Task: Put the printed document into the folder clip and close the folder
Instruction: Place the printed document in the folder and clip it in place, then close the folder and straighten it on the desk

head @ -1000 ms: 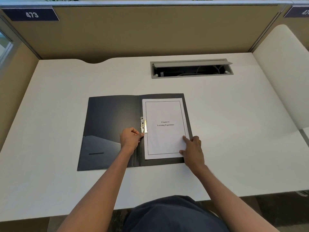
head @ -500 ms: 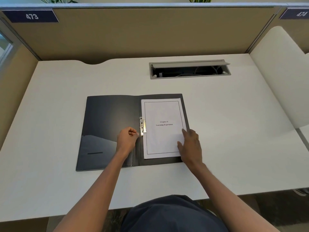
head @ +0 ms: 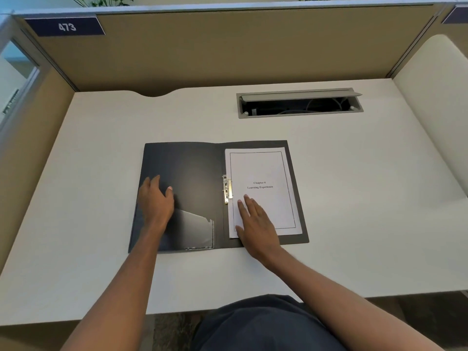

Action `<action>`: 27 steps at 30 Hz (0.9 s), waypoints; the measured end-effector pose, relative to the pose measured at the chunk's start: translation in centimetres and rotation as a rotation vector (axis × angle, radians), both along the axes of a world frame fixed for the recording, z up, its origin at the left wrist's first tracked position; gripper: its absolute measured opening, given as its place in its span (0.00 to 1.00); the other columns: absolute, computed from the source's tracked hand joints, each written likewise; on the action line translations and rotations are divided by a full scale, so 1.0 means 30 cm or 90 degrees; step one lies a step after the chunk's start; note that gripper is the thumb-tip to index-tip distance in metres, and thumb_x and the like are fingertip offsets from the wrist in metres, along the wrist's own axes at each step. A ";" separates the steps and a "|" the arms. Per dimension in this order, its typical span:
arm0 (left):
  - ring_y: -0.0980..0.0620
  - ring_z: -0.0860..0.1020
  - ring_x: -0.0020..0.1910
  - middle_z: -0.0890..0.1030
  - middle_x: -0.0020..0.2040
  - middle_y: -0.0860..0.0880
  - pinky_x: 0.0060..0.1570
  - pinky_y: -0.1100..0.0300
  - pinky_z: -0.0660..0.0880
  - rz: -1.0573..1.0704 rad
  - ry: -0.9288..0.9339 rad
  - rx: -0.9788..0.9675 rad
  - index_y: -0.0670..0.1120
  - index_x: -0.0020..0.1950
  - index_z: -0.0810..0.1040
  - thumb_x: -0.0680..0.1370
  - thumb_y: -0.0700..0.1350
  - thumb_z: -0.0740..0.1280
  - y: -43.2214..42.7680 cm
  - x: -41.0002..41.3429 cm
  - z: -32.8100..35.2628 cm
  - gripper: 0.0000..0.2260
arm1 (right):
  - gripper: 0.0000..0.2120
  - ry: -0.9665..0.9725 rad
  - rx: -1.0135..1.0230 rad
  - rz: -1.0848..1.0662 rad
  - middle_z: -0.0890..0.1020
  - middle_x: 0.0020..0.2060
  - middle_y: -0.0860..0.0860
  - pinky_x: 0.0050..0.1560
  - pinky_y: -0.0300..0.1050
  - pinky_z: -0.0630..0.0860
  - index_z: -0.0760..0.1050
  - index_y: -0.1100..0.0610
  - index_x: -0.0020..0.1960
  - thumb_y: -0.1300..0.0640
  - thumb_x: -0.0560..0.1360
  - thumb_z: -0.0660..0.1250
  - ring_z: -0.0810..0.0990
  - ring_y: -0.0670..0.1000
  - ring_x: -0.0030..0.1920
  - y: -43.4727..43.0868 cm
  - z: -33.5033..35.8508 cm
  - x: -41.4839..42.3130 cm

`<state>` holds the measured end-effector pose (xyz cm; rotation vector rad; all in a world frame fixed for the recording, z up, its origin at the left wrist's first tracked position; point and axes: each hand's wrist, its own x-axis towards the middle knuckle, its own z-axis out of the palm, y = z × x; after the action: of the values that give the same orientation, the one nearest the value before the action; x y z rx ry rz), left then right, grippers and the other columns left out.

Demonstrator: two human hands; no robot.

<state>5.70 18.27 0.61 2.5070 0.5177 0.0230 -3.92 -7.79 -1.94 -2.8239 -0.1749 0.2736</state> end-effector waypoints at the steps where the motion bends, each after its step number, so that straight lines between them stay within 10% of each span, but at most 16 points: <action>1: 0.37 0.62 0.79 0.65 0.79 0.37 0.77 0.40 0.61 0.015 0.024 0.023 0.41 0.79 0.67 0.83 0.47 0.66 0.023 -0.003 -0.003 0.26 | 0.32 0.006 -0.007 0.003 0.45 0.83 0.53 0.78 0.47 0.42 0.46 0.53 0.83 0.46 0.84 0.55 0.47 0.55 0.83 0.007 -0.007 -0.005; 21: 0.36 0.74 0.69 0.81 0.64 0.37 0.70 0.46 0.70 0.122 0.038 -0.155 0.38 0.76 0.69 0.82 0.48 0.65 0.197 0.058 0.096 0.25 | 0.31 0.070 -0.085 0.010 0.46 0.83 0.55 0.81 0.53 0.47 0.46 0.55 0.82 0.45 0.85 0.51 0.45 0.57 0.83 0.035 -0.072 -0.030; 27: 0.44 0.72 0.42 0.75 0.40 0.44 0.45 0.53 0.70 0.093 0.015 -0.131 0.49 0.41 0.76 0.78 0.47 0.65 0.195 0.077 0.209 0.06 | 0.31 0.061 -0.111 0.029 0.48 0.82 0.57 0.82 0.55 0.51 0.47 0.57 0.82 0.47 0.84 0.52 0.47 0.58 0.83 0.034 -0.076 -0.033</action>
<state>8.01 24.12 6.87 2.2675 0.6767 -0.0048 -4.91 -6.77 -4.21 -2.9741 -0.2028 0.4531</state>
